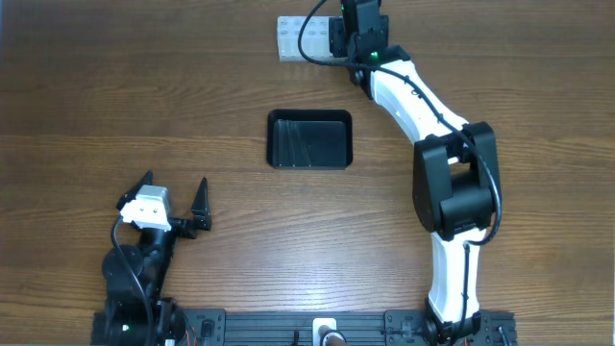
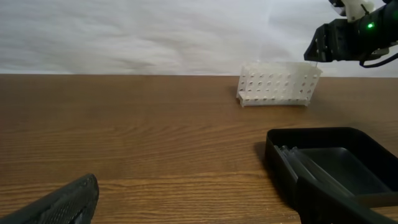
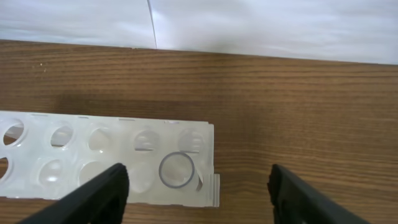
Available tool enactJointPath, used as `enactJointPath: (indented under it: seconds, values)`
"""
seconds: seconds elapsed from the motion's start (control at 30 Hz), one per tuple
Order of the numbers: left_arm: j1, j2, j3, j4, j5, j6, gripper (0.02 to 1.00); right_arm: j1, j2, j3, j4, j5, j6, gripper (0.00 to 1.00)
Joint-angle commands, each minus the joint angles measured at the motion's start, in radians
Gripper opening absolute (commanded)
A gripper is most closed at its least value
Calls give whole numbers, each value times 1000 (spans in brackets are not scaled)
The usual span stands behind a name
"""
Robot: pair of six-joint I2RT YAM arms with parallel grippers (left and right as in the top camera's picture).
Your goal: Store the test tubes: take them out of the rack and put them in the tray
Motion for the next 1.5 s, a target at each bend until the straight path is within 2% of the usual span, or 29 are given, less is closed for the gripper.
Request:
enactJointPath:
  seconds: [0.03,0.27,0.5,0.73,1.17,1.5]
  values:
    - [5,-8,-4,-2,13,-11,1000,-1,48,2,27,13,6,645]
    - [5,-8,-4,-2,13,-11,1000,1,58,2,62,12,6,489]
    - [5,-8,-4,-2,13,-11,1000,4,58,2,91,12,6,404]
    - [5,-8,-4,-2,13,-11,1000,7,58,2,90,12,6,255]
    - [5,-8,-4,-2,13,-11,998,17,58,2,110,12,11,91]
    - [5,-8,-4,-2,13,-11,1000,19,3,2,109,13,13,75]
